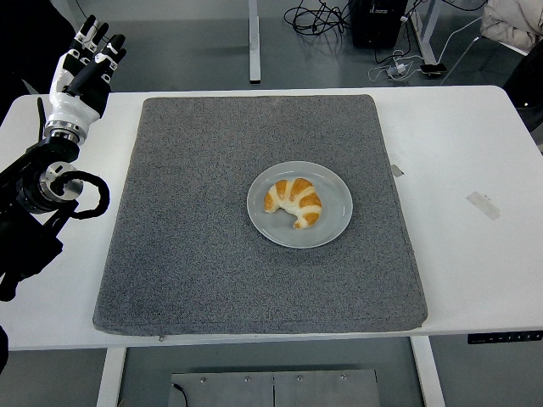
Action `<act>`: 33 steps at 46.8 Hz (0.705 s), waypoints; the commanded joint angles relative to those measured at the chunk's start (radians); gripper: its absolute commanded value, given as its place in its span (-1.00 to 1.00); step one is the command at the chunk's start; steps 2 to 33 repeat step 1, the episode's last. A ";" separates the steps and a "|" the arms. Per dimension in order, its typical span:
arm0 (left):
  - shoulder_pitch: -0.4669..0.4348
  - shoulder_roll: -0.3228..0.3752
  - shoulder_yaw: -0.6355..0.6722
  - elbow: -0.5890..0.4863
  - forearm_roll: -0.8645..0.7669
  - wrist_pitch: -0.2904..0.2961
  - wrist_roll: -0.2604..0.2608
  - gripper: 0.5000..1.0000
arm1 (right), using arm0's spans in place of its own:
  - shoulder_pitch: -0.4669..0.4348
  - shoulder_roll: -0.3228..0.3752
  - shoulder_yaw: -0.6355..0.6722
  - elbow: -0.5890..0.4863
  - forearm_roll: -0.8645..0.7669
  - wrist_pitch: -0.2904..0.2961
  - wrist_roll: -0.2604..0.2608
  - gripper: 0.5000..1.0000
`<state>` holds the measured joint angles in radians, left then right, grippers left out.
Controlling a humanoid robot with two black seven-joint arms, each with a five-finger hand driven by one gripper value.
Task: Place the bread on the plate
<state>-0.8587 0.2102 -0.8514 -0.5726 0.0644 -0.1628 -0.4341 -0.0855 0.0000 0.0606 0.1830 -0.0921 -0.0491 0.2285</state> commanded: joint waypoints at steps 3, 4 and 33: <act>0.001 0.000 -0.001 0.002 -0.001 -0.001 -0.002 0.56 | 0.001 0.000 0.010 0.000 0.000 0.002 0.000 1.00; 0.001 0.000 -0.001 0.002 -0.001 -0.001 -0.002 0.56 | 0.001 0.000 0.010 0.000 0.000 0.002 0.000 1.00; 0.001 0.000 -0.001 0.002 -0.001 -0.001 -0.002 0.56 | 0.001 0.000 0.010 0.000 0.000 0.002 0.000 1.00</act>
